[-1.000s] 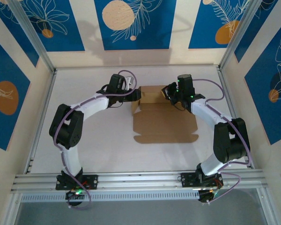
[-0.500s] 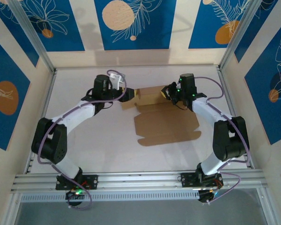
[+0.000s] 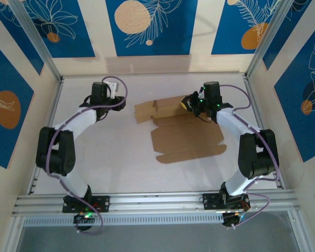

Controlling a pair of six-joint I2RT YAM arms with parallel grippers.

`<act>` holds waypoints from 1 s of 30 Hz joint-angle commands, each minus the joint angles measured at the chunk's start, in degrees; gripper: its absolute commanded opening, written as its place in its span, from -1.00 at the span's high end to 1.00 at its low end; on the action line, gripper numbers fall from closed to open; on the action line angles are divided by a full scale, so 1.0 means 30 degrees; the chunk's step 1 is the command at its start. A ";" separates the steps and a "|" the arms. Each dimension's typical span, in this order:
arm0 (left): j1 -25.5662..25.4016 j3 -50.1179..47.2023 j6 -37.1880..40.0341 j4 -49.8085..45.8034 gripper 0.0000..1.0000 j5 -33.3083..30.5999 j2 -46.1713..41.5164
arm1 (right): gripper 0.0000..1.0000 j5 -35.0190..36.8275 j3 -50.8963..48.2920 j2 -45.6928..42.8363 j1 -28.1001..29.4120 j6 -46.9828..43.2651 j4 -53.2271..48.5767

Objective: Fold the paper box

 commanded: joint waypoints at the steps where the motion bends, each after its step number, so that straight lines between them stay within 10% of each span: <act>1: -0.0067 0.1297 0.1525 -0.1900 0.01 0.1294 0.1553 | 0.92 -0.0241 0.0157 0.0789 -0.0056 -0.0444 -0.2154; 7: -0.1337 0.1778 0.4005 -0.3137 0.01 0.4476 0.1993 | 0.92 -0.0140 0.0480 0.1059 -0.0057 -0.0400 -0.2302; 30: -0.6363 0.0660 0.6551 -0.2431 -0.24 0.3832 0.0692 | 0.92 -0.0514 0.0927 0.2131 0.0266 0.0084 -0.1792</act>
